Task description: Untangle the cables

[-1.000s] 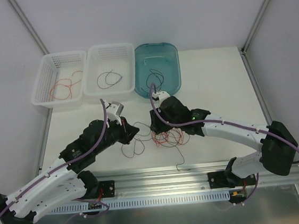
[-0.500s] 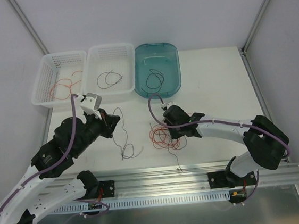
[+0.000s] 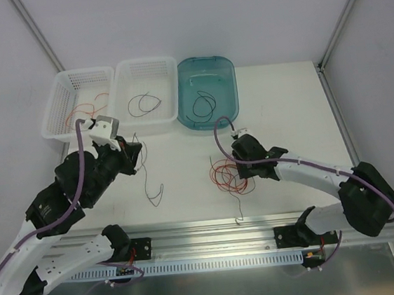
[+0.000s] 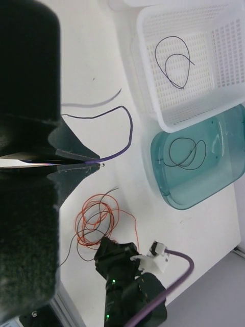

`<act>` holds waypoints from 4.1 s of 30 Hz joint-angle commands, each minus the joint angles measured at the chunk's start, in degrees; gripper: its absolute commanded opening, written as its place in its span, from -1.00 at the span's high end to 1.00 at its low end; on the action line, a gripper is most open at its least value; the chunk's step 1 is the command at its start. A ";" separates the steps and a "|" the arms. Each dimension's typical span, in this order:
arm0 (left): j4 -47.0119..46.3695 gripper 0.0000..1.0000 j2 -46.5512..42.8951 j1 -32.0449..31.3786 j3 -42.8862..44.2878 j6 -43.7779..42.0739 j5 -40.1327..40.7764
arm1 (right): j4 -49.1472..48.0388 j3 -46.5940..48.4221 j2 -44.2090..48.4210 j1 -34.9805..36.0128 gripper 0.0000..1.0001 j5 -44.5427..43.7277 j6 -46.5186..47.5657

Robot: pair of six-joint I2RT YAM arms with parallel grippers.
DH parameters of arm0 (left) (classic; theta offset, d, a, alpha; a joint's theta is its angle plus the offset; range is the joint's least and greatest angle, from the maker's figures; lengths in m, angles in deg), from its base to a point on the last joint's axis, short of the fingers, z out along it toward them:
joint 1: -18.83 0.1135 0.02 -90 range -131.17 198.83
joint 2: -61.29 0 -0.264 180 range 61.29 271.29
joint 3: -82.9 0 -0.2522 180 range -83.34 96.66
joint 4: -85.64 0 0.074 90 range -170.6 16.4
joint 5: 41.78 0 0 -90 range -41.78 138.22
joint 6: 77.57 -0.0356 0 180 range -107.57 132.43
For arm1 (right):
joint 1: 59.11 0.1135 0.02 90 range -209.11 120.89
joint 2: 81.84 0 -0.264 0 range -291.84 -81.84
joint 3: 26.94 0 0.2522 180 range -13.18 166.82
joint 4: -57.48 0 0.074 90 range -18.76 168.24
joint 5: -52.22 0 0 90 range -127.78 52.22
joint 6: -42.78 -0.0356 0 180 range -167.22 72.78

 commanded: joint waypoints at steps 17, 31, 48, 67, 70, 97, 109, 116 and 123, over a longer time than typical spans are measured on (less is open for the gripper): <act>-0.03 1.00 23.89 2.07 -7.48 4.37 -4.97 | 0.32 -2.93 24.88 2.17 -0.16 2.18 4.16; -6.52 0.98 32.15 1.99 -22.16 10.36 -10.70 | -2.49 -4.34 22.78 2.53 -0.29 5.87 3.28; -8.99 0.62 43.32 1.46 -22.86 18.97 -9.57 | -2.05 -4.51 22.07 2.53 -0.29 5.79 2.75; -8.99 0.48 49.99 1.46 -23.13 28.47 0.55 | -2.05 -6.53 24.09 2.61 -0.29 5.26 3.10; -8.99 0.56 51.22 1.46 -22.69 28.55 0.46 | -1.96 -6.88 24.71 2.61 -0.29 5.00 3.28; 1.02 1.00 28.47 4.00 -1.09 8.09 5.21 | -1.26 -6.71 25.15 2.61 -0.29 3.50 3.98; 2.87 1.00 39.79 15.06 36.86 -11.42 -0.50 | 1.38 -6.53 27.78 2.61 -0.29 1.57 4.60; 1.73 1.00 58.22 24.38 52.44 -17.85 -4.63 | 3.48 -6.01 29.28 2.61 -0.29 0.95 4.86; -4.42 0.99 73.36 30.71 56.76 -20.22 -6.39 | 5.68 -6.09 31.56 2.61 -0.29 1.57 3.90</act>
